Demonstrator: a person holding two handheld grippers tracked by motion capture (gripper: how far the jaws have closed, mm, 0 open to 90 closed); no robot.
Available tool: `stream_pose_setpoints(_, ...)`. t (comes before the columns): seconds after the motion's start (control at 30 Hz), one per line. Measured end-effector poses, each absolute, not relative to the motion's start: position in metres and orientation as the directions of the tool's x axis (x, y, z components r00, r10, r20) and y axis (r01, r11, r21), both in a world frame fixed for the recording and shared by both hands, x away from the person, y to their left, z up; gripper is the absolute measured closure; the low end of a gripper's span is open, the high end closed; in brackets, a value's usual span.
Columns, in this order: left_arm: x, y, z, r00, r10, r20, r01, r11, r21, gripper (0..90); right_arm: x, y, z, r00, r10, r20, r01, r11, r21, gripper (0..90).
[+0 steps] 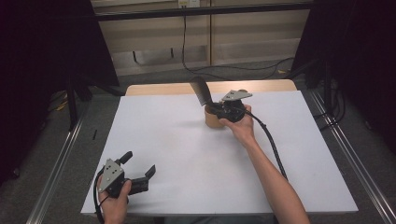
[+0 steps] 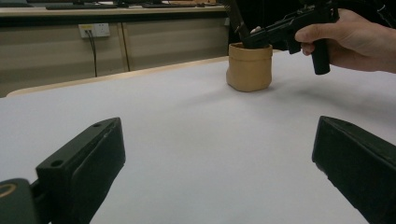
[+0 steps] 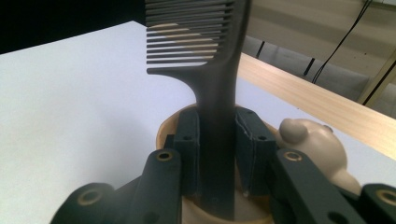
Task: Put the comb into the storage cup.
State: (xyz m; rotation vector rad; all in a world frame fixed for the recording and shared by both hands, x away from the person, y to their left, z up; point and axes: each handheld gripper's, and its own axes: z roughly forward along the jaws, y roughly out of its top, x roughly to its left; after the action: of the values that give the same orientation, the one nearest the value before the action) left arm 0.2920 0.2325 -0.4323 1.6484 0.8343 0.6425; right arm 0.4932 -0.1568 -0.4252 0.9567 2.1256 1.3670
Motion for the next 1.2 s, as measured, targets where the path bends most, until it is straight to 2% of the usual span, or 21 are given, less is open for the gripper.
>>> stream_pose_setpoints(0.47, 0.292, 0.232, -0.432, 0.601, 0.799, -0.013, 0.188, -0.126, 0.974, 2.6, 0.487, -0.156, -0.418, -0.662, 0.749, 0.019, 0.302, 0.244, 0.922, 63.2)
stream_pose_setpoints(0.53, 0.292, 0.233, -0.432, 0.602, 0.798, -0.013, 0.189, -0.127, 0.974, 2.7, 0.485, -0.157, -0.416, -0.660, 0.751, 0.023, 0.302, 0.238, 0.923, 60.4)
stream_pose_setpoints(0.57, 0.292, 0.233, -0.432, 0.601, 0.799, -0.015, 0.189, -0.124, 0.974, 2.6, 0.481, -0.158, -0.414, -0.654, 0.756, 0.021, 0.291, 0.226, 0.929, 56.2)
stream_pose_setpoints(0.73, 0.292, 0.234, -0.432, 0.597, 0.802, -0.019, 0.185, -0.114, 0.976, 2.6, 0.475, -0.165, -0.407, -0.646, 0.763, 0.018, 0.278, 0.214, 0.936, 54.5)
stream_pose_setpoints(0.77, 0.292, 0.233, -0.431, 0.595, 0.804, -0.024, 0.183, -0.106, 0.977, 2.7, 0.473, -0.169, -0.405, -0.637, 0.771, 0.024, 0.278, 0.200, 0.939, 50.4)
stream_pose_setpoints(0.9, 0.292, 0.233, -0.431, 0.595, 0.804, -0.023, 0.181, -0.106, 0.978, 2.6, 0.470, -0.172, -0.402, -0.626, 0.779, 0.037, 0.274, 0.176, 0.945, 45.7)
stream_pose_setpoints(0.93, 0.292, 0.233, -0.432, 0.595, 0.804, -0.022, 0.181, -0.107, 0.978, 2.6, 0.468, -0.174, -0.399, -0.622, 0.782, 0.037, 0.277, 0.176, 0.945, 39.5)
stream_pose_setpoints(1.03, 0.292, 0.233, -0.432, 0.595, 0.803, -0.022, 0.180, -0.106, 0.978, 2.6, 0.467, -0.176, -0.398, -0.620, 0.784, 0.038, 0.274, 0.171, 0.946, 36.7)
stream_pose_setpoints(1.13, 0.292, 0.233, -0.432, 0.593, 0.805, -0.024, 0.181, -0.104, 0.978, 2.7, 0.465, -0.179, -0.396, -0.612, 0.790, 0.045, 0.282, 0.165, 0.945, 27.9)
stream_pose_setpoints(1.17, 0.293, 0.233, -0.432, 0.591, 0.806, -0.024, 0.183, -0.105, 0.977, 2.6, 0.464, -0.181, -0.396, -0.603, 0.796, 0.047, 0.290, 0.165, 0.943, 21.5)
stream_pose_setpoints(1.2, 0.293, 0.233, -0.432, 0.591, 0.806, -0.024, 0.183, -0.105, 0.977, 2.6, 0.464, -0.182, -0.395, -0.602, 0.796, 0.052, 0.292, 0.159, 0.943, 21.5)
